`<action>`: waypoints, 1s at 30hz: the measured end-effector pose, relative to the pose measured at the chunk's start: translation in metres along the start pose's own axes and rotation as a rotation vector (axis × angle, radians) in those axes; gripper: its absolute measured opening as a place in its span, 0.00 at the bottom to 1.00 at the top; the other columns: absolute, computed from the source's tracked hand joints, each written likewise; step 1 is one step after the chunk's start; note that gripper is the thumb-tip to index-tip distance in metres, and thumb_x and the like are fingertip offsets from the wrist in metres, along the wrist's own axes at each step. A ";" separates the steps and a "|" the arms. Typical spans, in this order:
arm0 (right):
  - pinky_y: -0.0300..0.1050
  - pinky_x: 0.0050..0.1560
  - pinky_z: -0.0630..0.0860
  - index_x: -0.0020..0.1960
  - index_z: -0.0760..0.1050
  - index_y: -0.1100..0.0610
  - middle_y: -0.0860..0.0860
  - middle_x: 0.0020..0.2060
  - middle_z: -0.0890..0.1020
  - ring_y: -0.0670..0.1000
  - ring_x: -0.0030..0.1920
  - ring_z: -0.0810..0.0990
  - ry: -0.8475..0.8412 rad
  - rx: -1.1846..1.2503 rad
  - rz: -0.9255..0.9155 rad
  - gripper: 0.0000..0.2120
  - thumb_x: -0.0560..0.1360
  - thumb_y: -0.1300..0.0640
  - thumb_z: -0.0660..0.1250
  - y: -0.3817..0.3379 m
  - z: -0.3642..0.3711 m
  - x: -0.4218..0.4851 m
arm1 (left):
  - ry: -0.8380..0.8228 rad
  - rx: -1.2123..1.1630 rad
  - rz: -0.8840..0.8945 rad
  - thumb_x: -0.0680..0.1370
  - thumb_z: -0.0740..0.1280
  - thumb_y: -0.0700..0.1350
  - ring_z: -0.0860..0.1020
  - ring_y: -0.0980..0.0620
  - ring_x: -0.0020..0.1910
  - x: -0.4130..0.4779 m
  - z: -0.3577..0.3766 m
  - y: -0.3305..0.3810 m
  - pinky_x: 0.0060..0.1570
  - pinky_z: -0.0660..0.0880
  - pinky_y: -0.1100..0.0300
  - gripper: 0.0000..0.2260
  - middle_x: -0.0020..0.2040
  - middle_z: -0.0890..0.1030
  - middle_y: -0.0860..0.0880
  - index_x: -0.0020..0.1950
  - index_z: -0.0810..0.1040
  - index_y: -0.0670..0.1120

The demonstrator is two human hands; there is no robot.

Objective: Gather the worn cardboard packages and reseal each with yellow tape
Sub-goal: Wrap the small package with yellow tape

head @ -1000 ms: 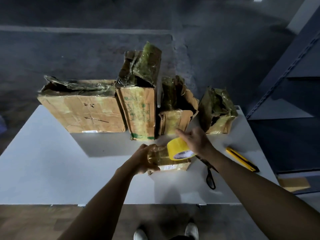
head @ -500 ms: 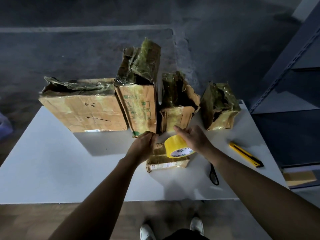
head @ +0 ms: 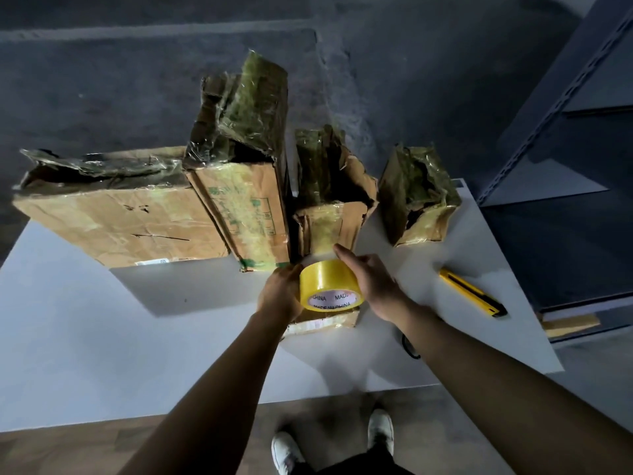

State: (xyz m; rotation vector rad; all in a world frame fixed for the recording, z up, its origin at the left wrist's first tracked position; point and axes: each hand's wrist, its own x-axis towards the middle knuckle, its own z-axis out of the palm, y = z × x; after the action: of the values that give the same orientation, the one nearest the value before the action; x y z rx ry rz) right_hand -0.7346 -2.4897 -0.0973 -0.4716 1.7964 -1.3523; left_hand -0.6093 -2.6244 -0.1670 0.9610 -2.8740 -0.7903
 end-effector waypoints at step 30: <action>0.42 0.30 0.60 0.28 0.65 0.54 0.47 0.22 0.63 0.46 0.23 0.64 0.008 -0.034 -0.059 0.23 0.80 0.52 0.66 0.001 -0.019 -0.006 | 0.166 -0.095 -0.088 0.83 0.61 0.54 0.82 0.42 0.47 -0.012 0.008 0.027 0.42 0.76 0.55 0.15 0.49 0.84 0.44 0.58 0.82 0.47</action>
State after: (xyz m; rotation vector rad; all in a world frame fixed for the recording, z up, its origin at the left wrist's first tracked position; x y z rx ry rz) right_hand -0.7463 -2.4734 -0.0942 -0.5418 1.8274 -1.3673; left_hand -0.6160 -2.5953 -0.1591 1.0925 -2.6454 -0.8035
